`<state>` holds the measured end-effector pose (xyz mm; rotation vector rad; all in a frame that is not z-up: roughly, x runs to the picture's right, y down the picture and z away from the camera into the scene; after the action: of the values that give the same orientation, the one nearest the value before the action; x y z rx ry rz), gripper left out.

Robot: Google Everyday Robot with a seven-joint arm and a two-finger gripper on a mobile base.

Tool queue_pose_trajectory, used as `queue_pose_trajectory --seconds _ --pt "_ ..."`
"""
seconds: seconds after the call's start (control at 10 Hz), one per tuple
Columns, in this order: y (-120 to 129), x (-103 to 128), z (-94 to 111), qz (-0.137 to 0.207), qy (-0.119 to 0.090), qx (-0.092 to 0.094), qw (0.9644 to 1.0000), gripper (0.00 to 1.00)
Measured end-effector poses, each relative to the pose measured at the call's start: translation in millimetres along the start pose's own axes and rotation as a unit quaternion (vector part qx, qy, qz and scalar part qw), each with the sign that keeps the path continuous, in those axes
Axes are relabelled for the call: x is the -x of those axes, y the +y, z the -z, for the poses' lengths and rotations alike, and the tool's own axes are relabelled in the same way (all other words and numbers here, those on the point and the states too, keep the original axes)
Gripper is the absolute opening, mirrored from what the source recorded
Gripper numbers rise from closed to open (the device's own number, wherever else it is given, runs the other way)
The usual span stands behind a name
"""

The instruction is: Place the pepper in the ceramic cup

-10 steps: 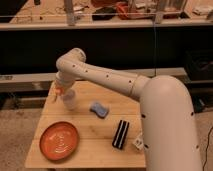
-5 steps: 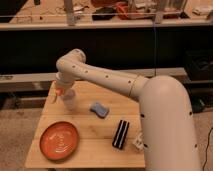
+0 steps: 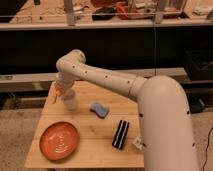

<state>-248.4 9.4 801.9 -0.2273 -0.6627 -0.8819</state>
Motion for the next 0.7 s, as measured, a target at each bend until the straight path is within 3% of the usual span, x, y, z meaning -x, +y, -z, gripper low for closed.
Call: queue_pose_trajectory --seconds 0.2,0.5,0.7 --pt "0.4 -1.6 -1.0 0.001 -0.001 0.001 1.0000 0.49" --pt "0.4 -1.4 -3.6 0.001 -0.003 0.002 1.0000 0.49" --pt "-0.3 -0.3 -5.7 0.002 -0.005 0.003 1.0000 0.59"
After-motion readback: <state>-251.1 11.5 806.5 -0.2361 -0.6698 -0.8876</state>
